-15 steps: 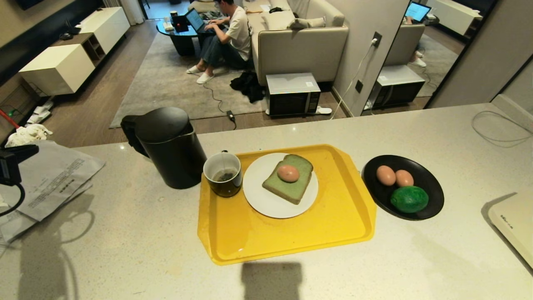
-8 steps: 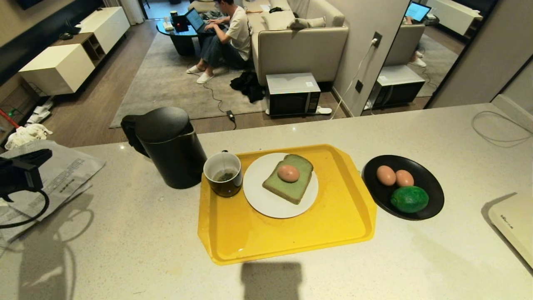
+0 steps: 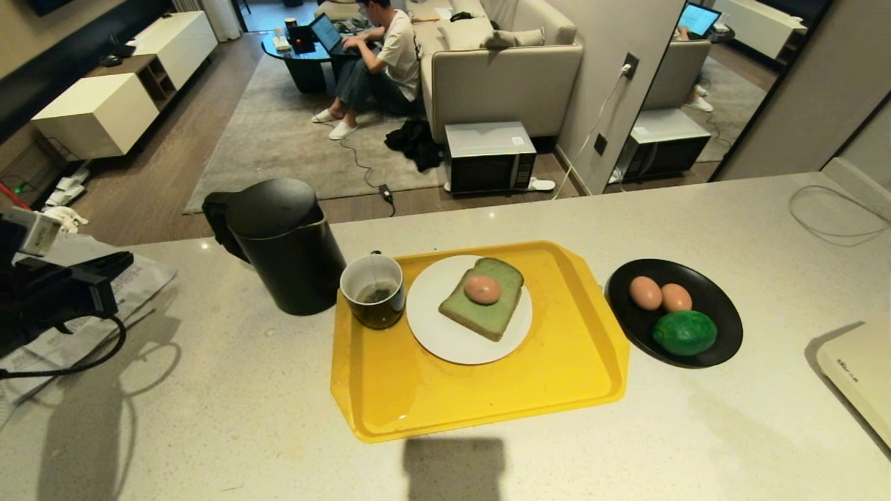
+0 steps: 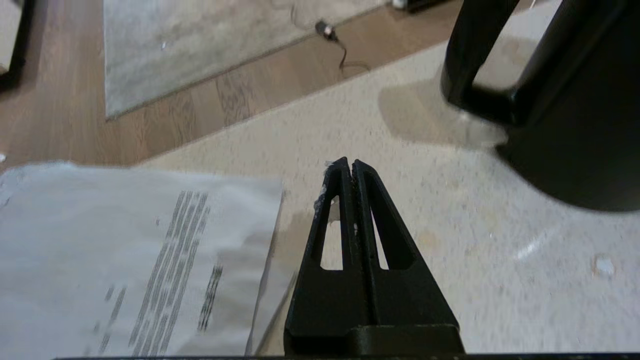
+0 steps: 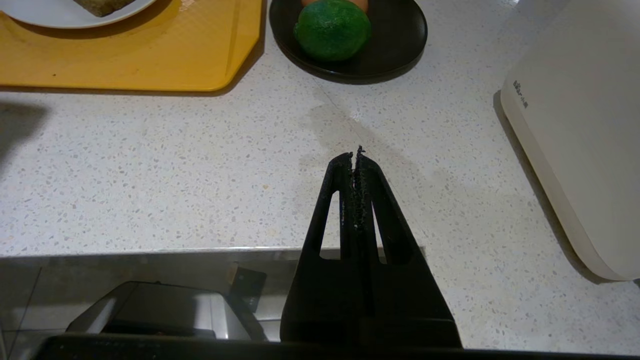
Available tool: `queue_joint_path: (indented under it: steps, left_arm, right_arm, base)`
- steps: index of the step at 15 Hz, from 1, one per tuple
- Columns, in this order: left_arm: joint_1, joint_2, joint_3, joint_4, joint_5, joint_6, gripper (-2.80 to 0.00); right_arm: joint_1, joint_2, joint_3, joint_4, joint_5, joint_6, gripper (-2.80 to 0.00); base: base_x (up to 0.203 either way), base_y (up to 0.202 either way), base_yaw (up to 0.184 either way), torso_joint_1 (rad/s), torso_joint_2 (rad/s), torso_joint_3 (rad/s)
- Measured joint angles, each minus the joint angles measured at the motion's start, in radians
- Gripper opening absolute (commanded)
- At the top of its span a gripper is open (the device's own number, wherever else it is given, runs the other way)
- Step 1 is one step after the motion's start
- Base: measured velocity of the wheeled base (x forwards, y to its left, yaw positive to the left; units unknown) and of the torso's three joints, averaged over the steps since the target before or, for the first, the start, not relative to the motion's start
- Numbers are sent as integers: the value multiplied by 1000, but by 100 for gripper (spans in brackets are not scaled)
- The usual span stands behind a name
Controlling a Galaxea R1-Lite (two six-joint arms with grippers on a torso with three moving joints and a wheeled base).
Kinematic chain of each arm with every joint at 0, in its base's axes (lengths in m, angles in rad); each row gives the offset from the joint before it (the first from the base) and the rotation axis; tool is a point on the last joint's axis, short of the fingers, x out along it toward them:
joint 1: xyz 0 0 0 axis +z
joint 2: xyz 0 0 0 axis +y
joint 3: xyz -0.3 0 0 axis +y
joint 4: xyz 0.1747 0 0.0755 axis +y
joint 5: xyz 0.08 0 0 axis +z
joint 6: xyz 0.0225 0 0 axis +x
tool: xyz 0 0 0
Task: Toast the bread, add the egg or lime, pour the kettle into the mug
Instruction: Pick up the kettle
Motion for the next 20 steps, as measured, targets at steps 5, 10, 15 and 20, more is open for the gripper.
queue_joint_path:
  steps: [5,10,15,20]
  left_arm:
    - [-35,126,-18,-278,79,-59,-280]
    - [-38,175,-33,-395,86,-200,-280]
    - [-38,186,-15,-436,82,-228,-280]
    - [-39,187,-21,-424,70,-246,0]
  right_arm:
    - [0,0,0,0,0,0,-280]
    - [0,0,0,0,0,0,-280]
    - [0,0,0,0,0,0,-280]
    - [0,0,0,0,0,0,-280]
  base:
    - [0,0,0,0,0,0]
    - [0,0,0,0,0,0]
    - [0,0,0,0,0,0]
    - [0,0,0,0,0,0]
